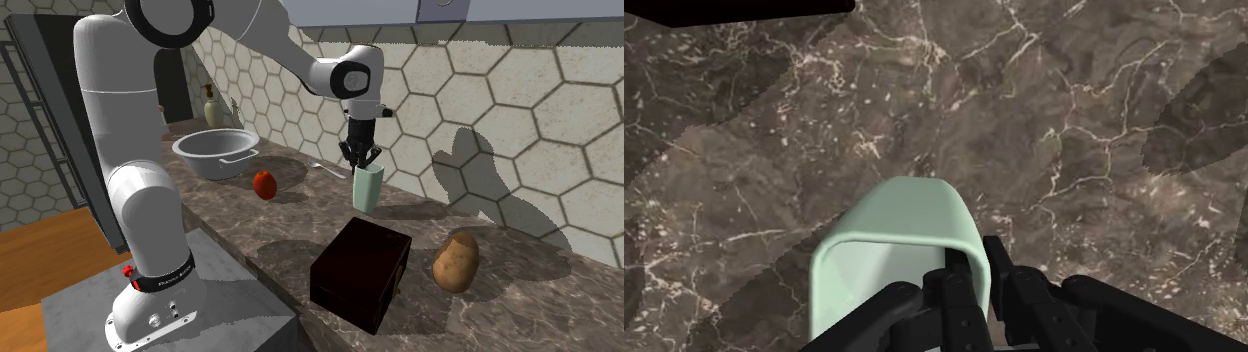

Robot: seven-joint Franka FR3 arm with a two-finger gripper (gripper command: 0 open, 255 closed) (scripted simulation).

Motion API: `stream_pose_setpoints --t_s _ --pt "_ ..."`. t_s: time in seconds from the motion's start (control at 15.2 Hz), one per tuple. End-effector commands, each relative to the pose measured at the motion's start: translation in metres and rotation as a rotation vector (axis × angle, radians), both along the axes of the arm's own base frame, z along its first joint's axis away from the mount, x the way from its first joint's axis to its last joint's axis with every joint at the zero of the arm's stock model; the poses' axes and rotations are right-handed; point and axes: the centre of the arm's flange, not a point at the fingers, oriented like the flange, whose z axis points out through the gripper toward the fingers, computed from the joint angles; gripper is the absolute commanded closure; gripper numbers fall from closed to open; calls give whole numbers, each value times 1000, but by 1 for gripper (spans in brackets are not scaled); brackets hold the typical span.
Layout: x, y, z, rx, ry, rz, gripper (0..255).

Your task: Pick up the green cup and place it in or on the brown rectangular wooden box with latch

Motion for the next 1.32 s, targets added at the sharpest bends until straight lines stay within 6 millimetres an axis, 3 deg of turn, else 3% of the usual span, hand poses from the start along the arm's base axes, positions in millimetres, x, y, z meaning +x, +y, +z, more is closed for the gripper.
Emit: stream_pose_setpoints --t_s 0.0,1.25 --pt "0 1 11 0 0 0 255" --pt "0 1 111 0 0 0 255"
